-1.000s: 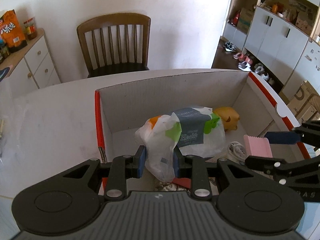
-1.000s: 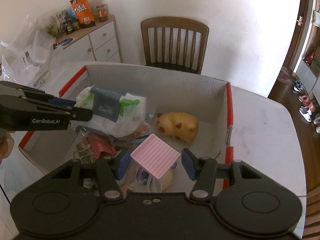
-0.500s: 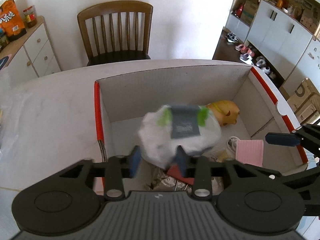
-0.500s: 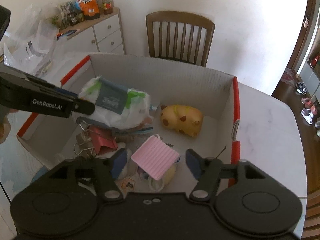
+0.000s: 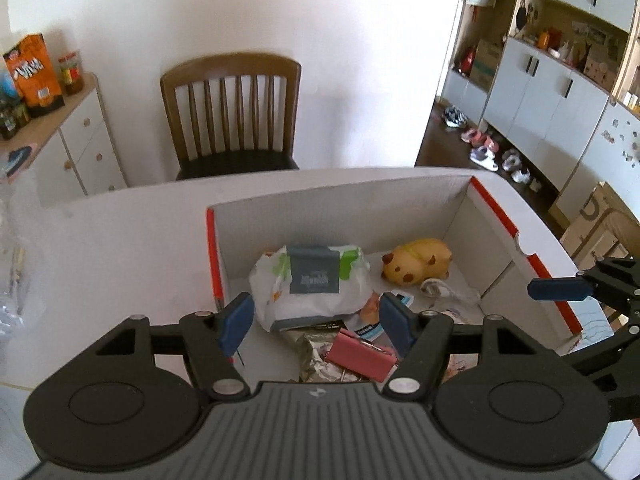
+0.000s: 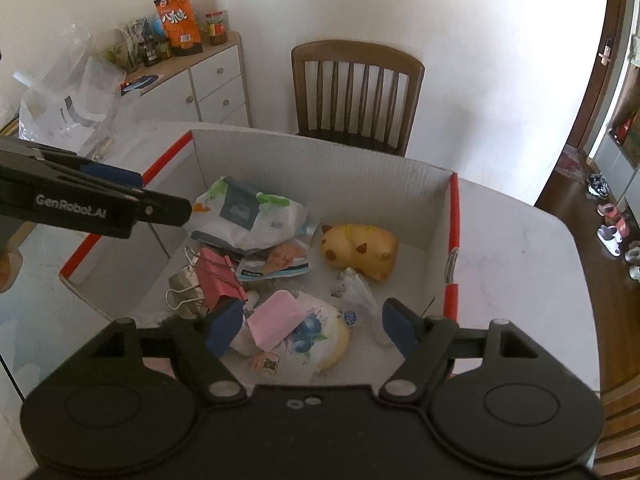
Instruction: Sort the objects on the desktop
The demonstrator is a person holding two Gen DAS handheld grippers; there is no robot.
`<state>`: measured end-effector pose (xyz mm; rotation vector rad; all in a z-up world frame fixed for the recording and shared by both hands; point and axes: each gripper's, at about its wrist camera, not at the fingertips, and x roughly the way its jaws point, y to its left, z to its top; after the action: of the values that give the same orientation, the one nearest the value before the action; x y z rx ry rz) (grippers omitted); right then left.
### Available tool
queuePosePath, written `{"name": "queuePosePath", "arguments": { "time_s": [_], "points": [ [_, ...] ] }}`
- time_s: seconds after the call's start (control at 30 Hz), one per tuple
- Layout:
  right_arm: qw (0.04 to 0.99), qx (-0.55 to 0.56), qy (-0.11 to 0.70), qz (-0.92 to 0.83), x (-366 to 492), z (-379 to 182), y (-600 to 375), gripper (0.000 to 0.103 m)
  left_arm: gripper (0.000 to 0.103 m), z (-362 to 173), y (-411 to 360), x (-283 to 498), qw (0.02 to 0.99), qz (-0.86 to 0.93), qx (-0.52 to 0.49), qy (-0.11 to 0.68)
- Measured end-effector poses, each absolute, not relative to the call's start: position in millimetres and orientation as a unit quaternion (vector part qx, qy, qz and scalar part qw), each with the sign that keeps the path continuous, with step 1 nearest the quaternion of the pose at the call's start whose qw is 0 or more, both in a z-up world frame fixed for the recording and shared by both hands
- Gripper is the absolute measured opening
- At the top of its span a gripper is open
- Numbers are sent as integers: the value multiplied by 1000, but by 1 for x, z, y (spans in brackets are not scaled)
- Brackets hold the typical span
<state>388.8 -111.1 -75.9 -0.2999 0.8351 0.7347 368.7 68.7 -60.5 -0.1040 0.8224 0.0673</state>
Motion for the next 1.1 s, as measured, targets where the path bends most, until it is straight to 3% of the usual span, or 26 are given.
{"name": "queuePosePath", "arguments": {
  "time_s": [0.27, 0.33, 0.6, 0.73, 1.1],
  "points": [
    [845, -143, 381, 347, 374, -63, -115, 77, 70, -49, 67, 349, 926, 31, -49, 374],
    [847, -142, 377, 347, 369, -58, -116, 78, 78, -47, 67, 343, 928, 32, -51, 367],
    [855, -137, 356, 352, 348, -42, -126, 81, 88, -37, 62, 314, 939, 27, -54, 339],
    [860, -124, 348, 352, 337, -35, -135, 83, 103, -33, 56, 297, 944, 26, -49, 325],
    [878, -61, 322, 349, 306, -20, -168, 92, 103, -19, 41, 250, 956, 33, -41, 287]
  ]
}}
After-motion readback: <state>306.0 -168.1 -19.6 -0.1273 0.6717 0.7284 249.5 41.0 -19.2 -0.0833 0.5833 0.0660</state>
